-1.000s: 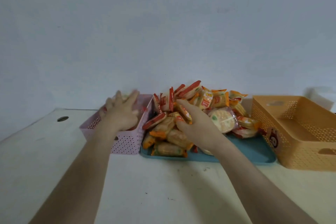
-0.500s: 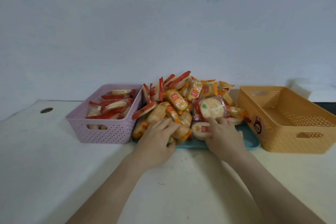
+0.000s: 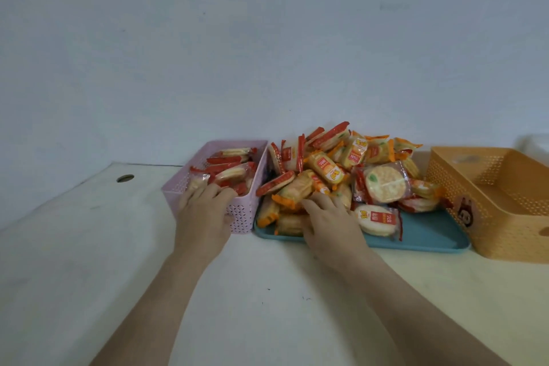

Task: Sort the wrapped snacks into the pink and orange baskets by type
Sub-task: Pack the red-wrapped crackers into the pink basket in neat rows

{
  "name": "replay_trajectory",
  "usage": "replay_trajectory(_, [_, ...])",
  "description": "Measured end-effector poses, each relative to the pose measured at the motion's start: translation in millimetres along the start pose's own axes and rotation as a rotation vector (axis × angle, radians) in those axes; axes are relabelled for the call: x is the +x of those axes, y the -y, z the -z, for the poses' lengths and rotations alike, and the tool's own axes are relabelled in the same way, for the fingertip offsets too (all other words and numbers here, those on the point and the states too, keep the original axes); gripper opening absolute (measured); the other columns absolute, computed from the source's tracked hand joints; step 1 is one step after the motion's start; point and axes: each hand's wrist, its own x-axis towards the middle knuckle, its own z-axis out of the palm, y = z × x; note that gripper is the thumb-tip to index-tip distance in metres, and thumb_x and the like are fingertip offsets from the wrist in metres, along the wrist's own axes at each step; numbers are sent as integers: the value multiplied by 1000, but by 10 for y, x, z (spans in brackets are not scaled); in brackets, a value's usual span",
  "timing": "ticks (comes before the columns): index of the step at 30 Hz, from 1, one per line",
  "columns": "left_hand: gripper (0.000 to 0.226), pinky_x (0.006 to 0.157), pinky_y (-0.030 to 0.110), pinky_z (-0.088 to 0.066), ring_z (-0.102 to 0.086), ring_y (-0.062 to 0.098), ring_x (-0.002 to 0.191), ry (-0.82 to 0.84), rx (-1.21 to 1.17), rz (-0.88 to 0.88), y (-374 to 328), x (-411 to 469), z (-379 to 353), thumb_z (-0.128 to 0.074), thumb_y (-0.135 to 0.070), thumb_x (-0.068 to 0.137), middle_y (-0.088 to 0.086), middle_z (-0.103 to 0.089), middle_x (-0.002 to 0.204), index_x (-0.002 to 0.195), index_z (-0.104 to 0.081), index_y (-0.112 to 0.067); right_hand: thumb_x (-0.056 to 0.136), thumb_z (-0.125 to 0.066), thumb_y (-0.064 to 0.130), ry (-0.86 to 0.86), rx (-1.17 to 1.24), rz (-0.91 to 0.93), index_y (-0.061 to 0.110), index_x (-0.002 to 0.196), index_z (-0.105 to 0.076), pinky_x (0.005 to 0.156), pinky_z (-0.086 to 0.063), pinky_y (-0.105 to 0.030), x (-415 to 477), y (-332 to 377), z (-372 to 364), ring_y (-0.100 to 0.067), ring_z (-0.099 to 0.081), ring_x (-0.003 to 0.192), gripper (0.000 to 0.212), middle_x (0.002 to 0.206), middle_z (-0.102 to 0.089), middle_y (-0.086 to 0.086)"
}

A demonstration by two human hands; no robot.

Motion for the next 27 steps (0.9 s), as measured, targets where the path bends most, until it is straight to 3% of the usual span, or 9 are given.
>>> replay_trajectory(4, [36, 84, 43, -39, -58, 27, 92, -52, 3, 4, -16, -57, 10, -83, -7, 60, -1, -62, 89, 88, -65, -21, 92, -52, 41, 105, -21, -30, 30, 139, -38, 102, -38, -50, 38, -65, 18, -26, -34, 133, 50, 145, -33, 1])
replay_trajectory(7, [44, 85, 47, -45, -57, 33, 96, -120, 11, -23, -150, -63, 92, -77, -3, 61, 8, -63, 99, 102, -66, -15, 88, -58, 48, 242, -50, -55, 34, 139, -39, 102, -37, -55, 143, -78, 122, -32, -34, 132, 56, 144, -33, -1])
replay_trajectory(10, [45, 86, 42, -49, -54, 30, 104, -191, -159, -178, -485, -78, 172, -55, -4, 75, 9, -57, 115, 119, -59, -12, 83, -62, 48, 219, -74, 4, 31, 133, -44, 88, -45, -41, 230, -136, 169, -30, -47, 117, 55, 126, -49, -5])
replay_trajectory(13, [51, 103, 40, -41, -42, 22, 126, 96, -240, -210, -895, -48, 61, -51, -26, 88, -2, -42, 141, 138, -41, -23, 80, -65, 50, 224, 15, -25, 22, 131, -42, 77, -42, -35, 211, -290, 169, -28, -52, 108, 63, 119, -53, -7])
replay_trajectory(18, [88, 112, 57, -27, -8, 38, 144, 483, -244, -69, -1026, 319, -358, -53, -58, 75, -6, 2, 161, 147, -5, -39, 82, -62, 50, 295, 100, -113, 16, 136, -38, 89, -45, -38, 112, -469, 98, -32, -54, 113, 67, 129, -57, -8])
replay_trajectory(21, [100, 113, 53, -28, -14, 42, 144, 607, -326, 11, -924, 512, -431, -63, -65, 64, -11, 16, 160, 144, -4, -52, 78, -68, 40, 331, 203, -134, 18, 140, -36, 87, -46, -34, 191, -523, 90, -30, -55, 113, 73, 129, -57, -7])
replay_trajectory(23, [104, 111, 50, -34, -26, 41, 140, 632, -328, 16, -910, 546, -427, -69, -65, 61, -8, 14, 161, 144, -8, -53, 75, -73, 29, 369, 389, -173, 16, 140, -39, 89, -46, -32, 269, -529, 100, -27, -54, 115, 74, 128, -56, -6])
replay_trajectory(25, [99, 108, 46, -39, -36, 37, 135, 559, -323, -5, -950, 539, -440, -73, -57, 63, -6, 1, 160, 144, -17, -49, 74, -74, 22, 392, 802, -313, 17, 138, -42, 97, -46, -34, 335, -510, 115, -23, -53, 116, 71, 127, -55, -3])
replay_trajectory(27, [93, 106, 41, -43, -42, 27, 131, 485, -454, 40, -995, 524, -457, -75, -54, 61, -8, -15, 154, 141, -27, -49, 78, -69, 11, 394, 1217, -489, 16, 134, -47, 93, -51, -37, 364, -505, 149, -23, -57, 110, 60, 121, -57, -4])
